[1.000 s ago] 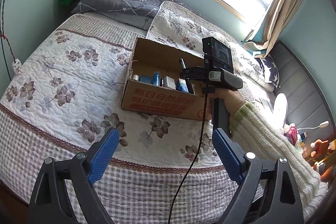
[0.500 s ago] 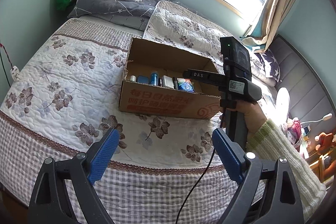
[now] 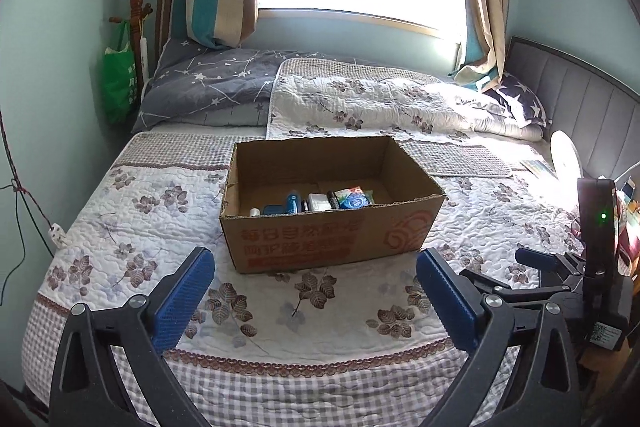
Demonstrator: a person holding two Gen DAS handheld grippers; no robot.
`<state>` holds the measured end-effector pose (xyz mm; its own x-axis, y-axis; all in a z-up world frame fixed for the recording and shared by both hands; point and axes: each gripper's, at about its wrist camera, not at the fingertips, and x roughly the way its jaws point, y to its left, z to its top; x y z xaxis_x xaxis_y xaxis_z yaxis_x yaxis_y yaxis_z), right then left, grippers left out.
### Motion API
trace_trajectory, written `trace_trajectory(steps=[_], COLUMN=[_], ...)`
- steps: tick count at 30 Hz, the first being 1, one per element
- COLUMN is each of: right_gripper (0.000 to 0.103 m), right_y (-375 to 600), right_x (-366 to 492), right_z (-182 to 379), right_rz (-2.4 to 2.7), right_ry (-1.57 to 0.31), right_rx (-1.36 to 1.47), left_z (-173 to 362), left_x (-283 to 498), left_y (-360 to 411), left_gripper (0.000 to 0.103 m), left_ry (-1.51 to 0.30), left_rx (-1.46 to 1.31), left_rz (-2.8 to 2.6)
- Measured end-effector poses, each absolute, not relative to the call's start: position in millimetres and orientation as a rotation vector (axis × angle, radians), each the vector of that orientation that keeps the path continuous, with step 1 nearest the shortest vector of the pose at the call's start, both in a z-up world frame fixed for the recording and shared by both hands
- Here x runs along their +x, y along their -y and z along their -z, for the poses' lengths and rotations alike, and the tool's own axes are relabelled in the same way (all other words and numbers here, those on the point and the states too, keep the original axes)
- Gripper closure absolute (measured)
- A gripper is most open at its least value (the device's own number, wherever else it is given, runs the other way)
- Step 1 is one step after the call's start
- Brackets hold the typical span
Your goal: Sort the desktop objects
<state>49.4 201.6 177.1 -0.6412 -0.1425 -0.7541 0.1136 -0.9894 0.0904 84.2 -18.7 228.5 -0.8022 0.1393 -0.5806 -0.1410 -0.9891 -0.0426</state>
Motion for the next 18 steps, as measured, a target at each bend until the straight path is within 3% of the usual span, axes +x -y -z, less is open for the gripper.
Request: trace_trajectory(steps=[1, 12, 14, 15, 18], right_gripper=[0.0, 0.0, 0.0, 0.0, 0.0], right_y=[-206, -232, -229, -228, -225], right_x=[55, 77, 77, 76, 70], right_z=[-175, -144, -138, -135, -123], right_rz=[2.737, 2.803, 2.797, 2.791, 2.778], right_ry=[0.046, 0.091, 0.075, 0.072, 0.046], right_rx=[1.261, 1.282, 1.286, 1.287, 1.307], left_z=[-226, -193, -179, -171, -146], left_x=[84, 92, 90, 88, 76], left_y=[14, -9, -8, -8, -9], left_gripper=[0.1, 0.103, 0.103, 0.096, 0.1], left_ry=[-0.007, -0.055, -0.026, -0.011, -0.021], left_rx=[-0.919, -0.921, -0.976, -1.008, -1.114], left_rz=[-2.843, -2.896, -2.891, -2.887, -2.873])
